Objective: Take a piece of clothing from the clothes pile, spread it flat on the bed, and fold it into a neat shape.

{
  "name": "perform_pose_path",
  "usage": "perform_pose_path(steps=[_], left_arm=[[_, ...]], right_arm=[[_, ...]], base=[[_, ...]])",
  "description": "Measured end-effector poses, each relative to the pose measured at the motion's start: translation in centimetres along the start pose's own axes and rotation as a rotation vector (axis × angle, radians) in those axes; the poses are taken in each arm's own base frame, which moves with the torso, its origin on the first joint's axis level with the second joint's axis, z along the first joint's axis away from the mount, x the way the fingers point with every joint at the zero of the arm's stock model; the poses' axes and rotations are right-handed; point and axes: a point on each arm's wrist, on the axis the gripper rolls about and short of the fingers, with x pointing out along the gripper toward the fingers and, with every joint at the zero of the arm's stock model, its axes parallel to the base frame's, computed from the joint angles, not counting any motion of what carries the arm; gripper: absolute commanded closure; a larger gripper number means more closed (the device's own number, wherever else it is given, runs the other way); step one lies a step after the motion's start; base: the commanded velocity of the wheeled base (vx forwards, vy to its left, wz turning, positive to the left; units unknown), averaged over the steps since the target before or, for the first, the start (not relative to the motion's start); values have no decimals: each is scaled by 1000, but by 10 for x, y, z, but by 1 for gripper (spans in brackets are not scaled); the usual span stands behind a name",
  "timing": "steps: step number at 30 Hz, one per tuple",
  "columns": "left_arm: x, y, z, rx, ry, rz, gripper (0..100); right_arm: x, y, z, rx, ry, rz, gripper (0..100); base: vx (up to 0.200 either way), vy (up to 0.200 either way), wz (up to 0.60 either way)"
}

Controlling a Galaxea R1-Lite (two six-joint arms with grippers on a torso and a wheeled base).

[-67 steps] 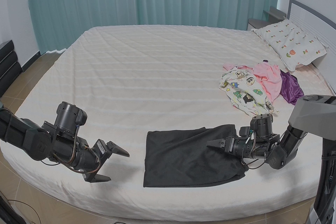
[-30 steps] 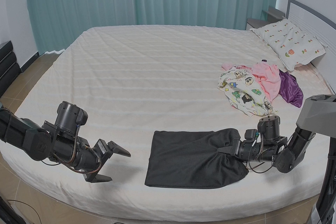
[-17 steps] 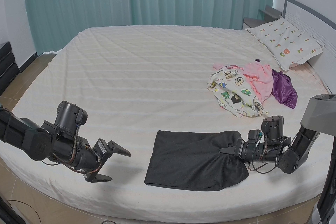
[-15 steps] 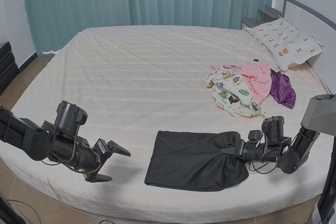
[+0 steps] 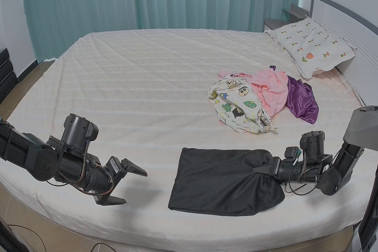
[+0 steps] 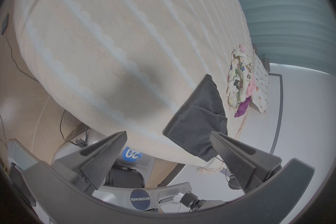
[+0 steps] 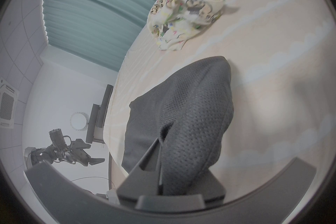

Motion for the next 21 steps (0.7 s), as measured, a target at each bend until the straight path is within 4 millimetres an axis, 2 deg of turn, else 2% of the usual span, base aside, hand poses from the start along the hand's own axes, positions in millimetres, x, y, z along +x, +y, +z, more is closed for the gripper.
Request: perform_pose_path(steps=[7,8,12,21], left_arm=[[1,0,0,1,3,1,0],[1,0,0,1,3,1,0],[1,0,-1,4,6,2,0],[3,0,-2,5,20,3,0]], right_arm=[[-5,1,-3,-16,1,-3,100],[-6,1,-3,-17,2,-3,0],[-6,1,-4,-17,6,-6,0],[-12,0,-8,-27,1,-27,0]], base=[[0,-200,0],[0,-200,0],[0,-200,0],[0,0,0]])
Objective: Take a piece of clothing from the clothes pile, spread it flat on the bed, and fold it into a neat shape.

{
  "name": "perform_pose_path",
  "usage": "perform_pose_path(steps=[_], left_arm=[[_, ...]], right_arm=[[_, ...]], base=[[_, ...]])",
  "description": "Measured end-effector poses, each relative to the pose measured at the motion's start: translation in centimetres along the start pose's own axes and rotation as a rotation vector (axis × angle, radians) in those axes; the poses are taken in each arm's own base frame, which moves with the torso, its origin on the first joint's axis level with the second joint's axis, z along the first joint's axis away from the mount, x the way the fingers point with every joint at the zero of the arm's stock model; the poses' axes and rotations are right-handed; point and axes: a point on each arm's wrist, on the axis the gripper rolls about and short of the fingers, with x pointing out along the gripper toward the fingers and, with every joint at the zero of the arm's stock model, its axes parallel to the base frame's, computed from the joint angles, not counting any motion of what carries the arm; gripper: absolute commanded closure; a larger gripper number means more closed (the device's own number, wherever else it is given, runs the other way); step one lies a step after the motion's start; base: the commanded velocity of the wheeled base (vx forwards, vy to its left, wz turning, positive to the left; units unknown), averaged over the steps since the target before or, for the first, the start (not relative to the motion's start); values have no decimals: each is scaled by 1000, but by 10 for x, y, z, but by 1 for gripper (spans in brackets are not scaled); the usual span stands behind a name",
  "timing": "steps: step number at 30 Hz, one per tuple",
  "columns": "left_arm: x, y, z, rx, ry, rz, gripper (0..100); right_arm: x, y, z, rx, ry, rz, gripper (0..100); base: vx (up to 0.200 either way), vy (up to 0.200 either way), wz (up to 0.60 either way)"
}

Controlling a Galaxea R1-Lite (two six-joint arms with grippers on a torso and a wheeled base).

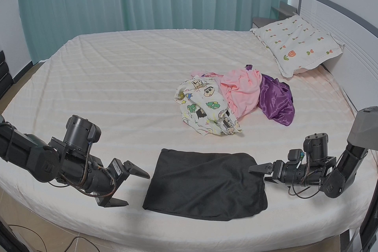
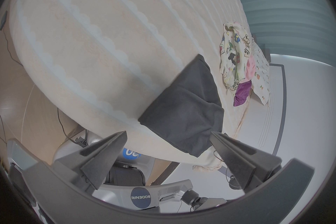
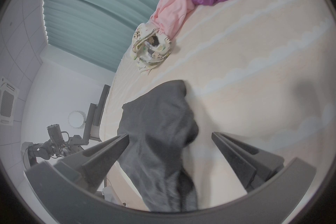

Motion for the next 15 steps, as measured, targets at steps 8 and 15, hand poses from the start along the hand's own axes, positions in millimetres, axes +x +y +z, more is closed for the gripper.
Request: perform_pose_path(steps=[8,15], left_arm=[[0,2,0,0,0,5,0],[0,0,1,5,-10,-10,0]], right_arm=[[-1,-8,10,30,-42,-21,0],[11,-5,17,182,-54,-2,0]], base=[[0,0,0],[0,0,0]])
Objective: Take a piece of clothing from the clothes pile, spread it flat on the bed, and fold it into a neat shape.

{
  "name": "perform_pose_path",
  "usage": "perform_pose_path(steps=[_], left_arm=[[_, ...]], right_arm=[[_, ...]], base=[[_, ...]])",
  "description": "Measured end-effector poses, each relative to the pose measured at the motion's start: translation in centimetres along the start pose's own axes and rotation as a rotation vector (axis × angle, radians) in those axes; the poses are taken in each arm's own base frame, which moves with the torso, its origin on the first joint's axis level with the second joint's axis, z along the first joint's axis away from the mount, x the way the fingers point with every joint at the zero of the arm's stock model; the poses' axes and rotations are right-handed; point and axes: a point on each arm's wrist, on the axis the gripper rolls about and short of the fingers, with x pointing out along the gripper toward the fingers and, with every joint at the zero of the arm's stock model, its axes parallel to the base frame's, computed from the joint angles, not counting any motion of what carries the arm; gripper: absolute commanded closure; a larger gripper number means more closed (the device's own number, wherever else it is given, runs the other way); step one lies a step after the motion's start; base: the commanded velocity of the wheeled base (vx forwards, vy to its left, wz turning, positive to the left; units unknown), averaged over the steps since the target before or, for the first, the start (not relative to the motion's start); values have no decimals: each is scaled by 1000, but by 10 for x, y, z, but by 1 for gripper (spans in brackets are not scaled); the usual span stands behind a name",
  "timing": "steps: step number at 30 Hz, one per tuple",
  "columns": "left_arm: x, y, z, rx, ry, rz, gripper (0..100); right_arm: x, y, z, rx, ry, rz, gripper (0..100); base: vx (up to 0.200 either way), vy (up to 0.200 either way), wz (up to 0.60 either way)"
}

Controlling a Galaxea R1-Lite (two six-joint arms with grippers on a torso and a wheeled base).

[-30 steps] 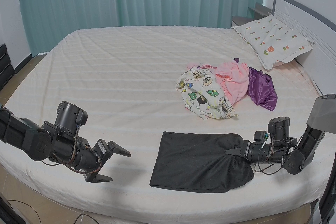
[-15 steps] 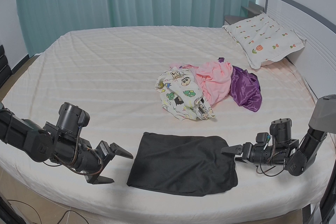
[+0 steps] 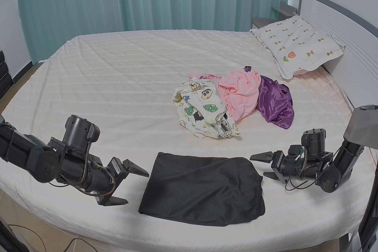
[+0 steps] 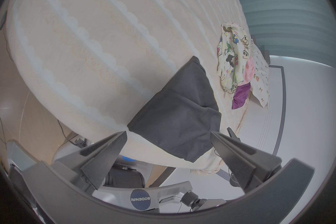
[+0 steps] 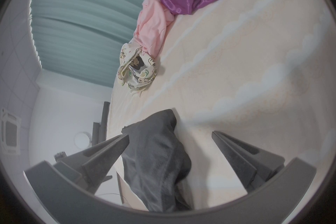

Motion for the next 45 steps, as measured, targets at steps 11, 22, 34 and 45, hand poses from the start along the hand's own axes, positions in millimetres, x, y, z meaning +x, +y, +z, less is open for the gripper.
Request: perform_pose_path(steps=[11,22,34,45], left_arm=[[3,2,-1,16,-16,-23,0],[7,5,-1,12,-7,-6,0],[8,5,-1,11,-6,-3,0],[9,6,-1,11,-2,1,0]], right_arm=[[19,11,-2,153,11,24,100],[19,9,5,226,-39,10,100],[14,13,6,165,-124,33,0],[0,10,9,24,-148,1,0]], base=[[0,0,0],[0,0,0],[0,0,0],[0,0,0]])
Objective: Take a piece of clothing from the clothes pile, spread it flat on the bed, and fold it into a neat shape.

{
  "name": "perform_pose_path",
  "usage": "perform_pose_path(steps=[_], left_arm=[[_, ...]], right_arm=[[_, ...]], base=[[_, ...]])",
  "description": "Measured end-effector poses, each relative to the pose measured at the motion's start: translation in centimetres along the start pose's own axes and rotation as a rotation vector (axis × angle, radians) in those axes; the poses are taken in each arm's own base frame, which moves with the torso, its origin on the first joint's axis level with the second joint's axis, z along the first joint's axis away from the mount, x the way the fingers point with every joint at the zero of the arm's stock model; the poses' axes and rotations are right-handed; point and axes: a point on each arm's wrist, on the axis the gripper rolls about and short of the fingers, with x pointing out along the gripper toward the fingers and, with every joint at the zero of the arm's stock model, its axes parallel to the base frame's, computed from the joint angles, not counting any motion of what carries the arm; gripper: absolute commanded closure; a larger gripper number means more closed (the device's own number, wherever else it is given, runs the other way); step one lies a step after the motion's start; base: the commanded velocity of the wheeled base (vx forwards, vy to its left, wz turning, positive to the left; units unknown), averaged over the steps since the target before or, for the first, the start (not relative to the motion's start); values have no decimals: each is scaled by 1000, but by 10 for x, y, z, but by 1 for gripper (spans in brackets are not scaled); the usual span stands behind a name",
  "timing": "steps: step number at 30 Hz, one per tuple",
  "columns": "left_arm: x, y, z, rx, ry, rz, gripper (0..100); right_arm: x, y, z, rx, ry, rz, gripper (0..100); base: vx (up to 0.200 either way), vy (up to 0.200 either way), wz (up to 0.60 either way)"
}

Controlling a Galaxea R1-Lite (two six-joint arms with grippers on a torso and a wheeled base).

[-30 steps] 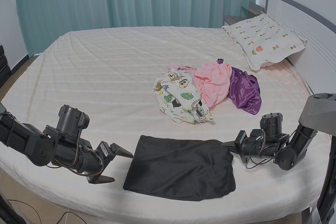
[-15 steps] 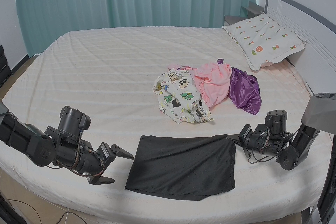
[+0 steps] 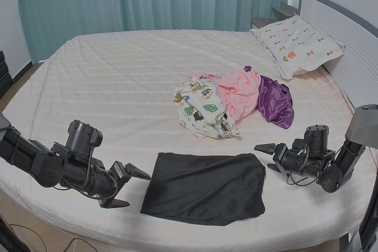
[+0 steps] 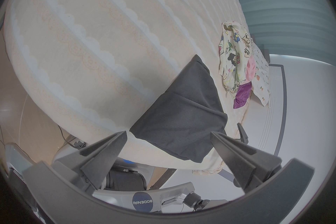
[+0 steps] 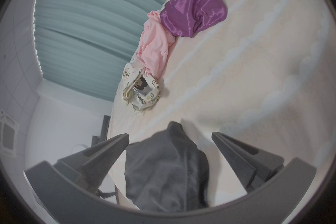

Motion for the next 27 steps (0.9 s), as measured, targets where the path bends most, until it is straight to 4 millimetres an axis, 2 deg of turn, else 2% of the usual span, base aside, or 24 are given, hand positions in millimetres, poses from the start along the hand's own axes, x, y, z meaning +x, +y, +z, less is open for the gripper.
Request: perform_pose_path(steps=[3,6,9,12,19,27], left_arm=[[0,0,0,0,2,1,0],[1,0,-1,0,4,1,0],[1,0,-1,0,6,1,0],[1,-1,-2,1,7,2,0],[1,-1,-2,7,11,2,0],[2,0,-2,7,10,2,0]], right_arm=[[-13,-4,-7,-58,22,-25,0],[-22,-9,-18,-91,56,-45,0],[-31,-11,-32,-117,95,-39,0],[-37,-11,-41,-136,110,-10,0],[-42,-18,-55,-153,147,47,0],[-42,-28,-67,-147,179,34,0]], base=[[0,0,0],[-200,0,0],[-200,200,0],[0,0,0],[0,0,0],[0,0,0]])
